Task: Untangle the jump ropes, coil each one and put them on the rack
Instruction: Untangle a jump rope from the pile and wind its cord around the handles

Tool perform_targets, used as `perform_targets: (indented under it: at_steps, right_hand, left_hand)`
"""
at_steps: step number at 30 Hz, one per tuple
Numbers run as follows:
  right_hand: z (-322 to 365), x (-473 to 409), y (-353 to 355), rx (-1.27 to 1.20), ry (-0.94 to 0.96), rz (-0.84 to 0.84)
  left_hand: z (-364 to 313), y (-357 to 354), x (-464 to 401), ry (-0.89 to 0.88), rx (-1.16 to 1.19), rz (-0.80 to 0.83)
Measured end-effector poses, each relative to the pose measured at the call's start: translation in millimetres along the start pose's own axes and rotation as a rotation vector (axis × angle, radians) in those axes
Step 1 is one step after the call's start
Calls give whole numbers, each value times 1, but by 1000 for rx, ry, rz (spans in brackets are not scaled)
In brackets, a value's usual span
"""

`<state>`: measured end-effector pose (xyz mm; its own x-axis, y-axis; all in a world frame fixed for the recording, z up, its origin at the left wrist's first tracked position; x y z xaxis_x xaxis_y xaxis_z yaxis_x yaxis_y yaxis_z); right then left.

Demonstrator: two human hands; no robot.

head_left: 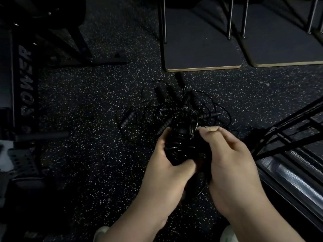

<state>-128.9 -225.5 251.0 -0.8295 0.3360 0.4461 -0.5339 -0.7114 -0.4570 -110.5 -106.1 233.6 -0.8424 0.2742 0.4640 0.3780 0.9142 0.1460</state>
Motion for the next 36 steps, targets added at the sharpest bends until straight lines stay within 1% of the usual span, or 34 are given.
perform_targets:
  at_steps: [2, 4, 6, 8, 11, 14, 18, 23, 27, 29, 31, 33, 36]
  right_hand:
    - [-1, 1, 3, 10, -1, -56]
    - [-5, 2, 4, 2, -45, -95]
    - [-8, 1, 6, -28, -86, -110]
    - [-8, -3, 8, 3, -103, -104]
    - [-7, -8, 11, 57, -133, -51]
    - [-7, -9, 8, 186, -131, 60]
    - [-6, -8, 2, 185, -79, 143]
    - [-1, -7, 2, 139, 15, 106]
    - [-2, -8, 0, 207, 84, 115]
    - [-9, -8, 0, 246, 41, 132]
    - [-20, -5, -4, 273, -68, 169]
    - [-29, -1, -7, 238, -147, 169]
    - [-28, 2, -8, 148, -147, 127]
  left_hand:
    - [-1, -2, 2, 5, 19, 1]
    - [-5, 0, 3, 5, 29, 4]
    - [-5, 1, 3, 15, 29, 34]
    - [-2, 2, 1, 37, 41, 87]
    - [3, 2, 1, 62, 72, 168]
    - [5, 6, -2, 103, 167, 214]
    - [4, 13, -6, 121, 221, 259]
    - [5, 20, -9, 110, 175, 207]
    - [6, 29, -12, 86, 139, 61]
    - [4, 33, -13, 72, 128, 20]
    - [4, 34, -14, 63, 136, 13]
    - [4, 35, -14, 71, 142, 11]
    - [2, 34, -12, 53, 103, 25]
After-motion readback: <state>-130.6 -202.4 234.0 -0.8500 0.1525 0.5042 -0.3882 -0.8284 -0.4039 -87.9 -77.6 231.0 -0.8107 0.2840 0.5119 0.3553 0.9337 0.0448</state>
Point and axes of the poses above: each hand's wrist, its own x-axis away from the middle knuckle, its own y-axis out of the back of the hand, z = x × y, the point moved 6 cm from there along -x, towards the middle knuckle, and after that the axes turned 14 degrees about -x, right-handed, at the moved point
